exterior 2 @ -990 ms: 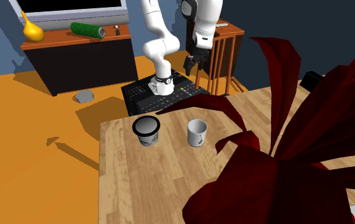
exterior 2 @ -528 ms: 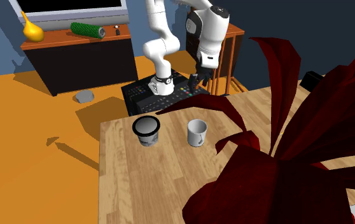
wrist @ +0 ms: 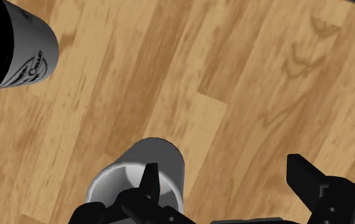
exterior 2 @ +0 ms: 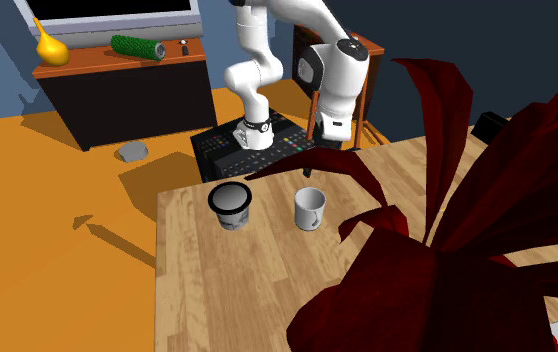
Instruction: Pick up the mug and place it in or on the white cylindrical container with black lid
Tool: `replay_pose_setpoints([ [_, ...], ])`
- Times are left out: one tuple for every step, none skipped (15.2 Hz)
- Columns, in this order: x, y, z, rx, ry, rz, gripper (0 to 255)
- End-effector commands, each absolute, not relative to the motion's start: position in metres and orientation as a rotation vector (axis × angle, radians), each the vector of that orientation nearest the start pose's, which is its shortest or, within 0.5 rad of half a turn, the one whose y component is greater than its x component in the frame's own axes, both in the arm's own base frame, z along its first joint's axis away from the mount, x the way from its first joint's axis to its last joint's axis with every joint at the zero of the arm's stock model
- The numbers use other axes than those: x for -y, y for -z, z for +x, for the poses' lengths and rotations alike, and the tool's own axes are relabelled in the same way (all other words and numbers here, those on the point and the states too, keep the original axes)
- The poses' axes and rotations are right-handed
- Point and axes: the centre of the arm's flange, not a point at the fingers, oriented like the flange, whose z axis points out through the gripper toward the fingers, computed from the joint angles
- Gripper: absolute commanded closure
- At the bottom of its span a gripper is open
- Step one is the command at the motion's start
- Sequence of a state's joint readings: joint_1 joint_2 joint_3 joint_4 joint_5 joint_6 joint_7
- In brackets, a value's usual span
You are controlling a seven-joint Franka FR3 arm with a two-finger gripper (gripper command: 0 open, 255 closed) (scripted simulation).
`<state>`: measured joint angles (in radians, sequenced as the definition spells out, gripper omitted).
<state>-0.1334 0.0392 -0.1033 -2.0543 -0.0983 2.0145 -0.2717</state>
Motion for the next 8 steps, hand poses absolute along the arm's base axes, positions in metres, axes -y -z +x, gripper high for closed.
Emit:
replay_pose_setpoints([
  [0.149,-0.399,0.555,0.125,-0.148,-3.206,0],
  [0.156,-0.394,0.564,0.123,-0.143,-3.206,0],
  [0.162,-0.389,0.574,0.121,-0.138,-3.207,0],
  [0.165,-0.387,0.579,0.12,-0.135,-3.207,0],
  [0.165,-0.382,0.578,0.12,-0.135,-3.207,0],
  [0.165,-0.376,0.578,0.12,-0.135,-3.207,0],
  [0.166,-0.371,0.577,0.12,-0.135,-3.207,0],
  [0.166,-0.366,0.577,0.12,-0.135,-3.207,0],
])
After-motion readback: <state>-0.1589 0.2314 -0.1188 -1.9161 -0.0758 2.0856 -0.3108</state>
